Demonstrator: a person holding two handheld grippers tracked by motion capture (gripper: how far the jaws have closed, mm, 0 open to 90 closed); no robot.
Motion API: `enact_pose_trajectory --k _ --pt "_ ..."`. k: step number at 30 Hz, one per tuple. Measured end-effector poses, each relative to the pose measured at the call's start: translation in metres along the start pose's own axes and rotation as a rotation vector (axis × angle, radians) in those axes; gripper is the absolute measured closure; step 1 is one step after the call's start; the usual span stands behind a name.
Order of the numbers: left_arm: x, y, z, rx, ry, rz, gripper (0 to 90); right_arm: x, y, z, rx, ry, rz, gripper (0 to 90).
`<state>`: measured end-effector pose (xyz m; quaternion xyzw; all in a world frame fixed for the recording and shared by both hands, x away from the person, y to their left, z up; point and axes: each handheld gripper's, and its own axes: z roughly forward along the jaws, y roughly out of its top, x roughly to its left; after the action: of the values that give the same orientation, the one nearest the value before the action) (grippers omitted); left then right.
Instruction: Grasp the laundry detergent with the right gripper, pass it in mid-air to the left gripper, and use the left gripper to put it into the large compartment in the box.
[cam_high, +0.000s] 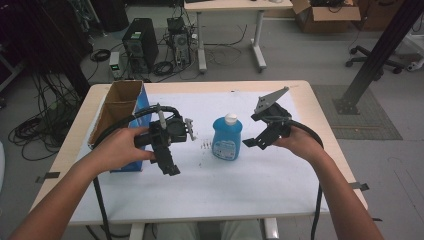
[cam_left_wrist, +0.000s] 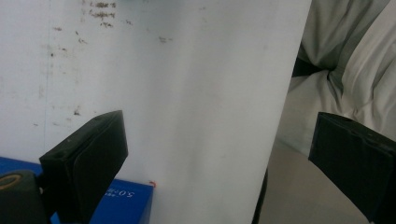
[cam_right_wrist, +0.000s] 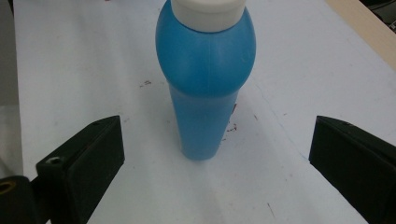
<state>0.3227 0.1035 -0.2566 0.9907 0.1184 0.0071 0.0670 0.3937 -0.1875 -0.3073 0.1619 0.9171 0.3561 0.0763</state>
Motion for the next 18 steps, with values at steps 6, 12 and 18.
enact_pose_trajectory --k 6,12,18 --pt "0.001 0.001 0.001 0.003 -0.002 -0.001 4.7 0.0 -0.01 0.008 -0.04 -0.016 0.009 2.6" --pt "0.001 0.0 0.002 0.005 -0.004 -0.004 4.7 0.001 -0.018 0.015 -0.082 -0.032 0.015 2.8" --pt "0.001 0.0 0.003 0.007 -0.006 -0.006 4.8 0.001 -0.025 0.02 -0.118 -0.029 0.025 2.9"
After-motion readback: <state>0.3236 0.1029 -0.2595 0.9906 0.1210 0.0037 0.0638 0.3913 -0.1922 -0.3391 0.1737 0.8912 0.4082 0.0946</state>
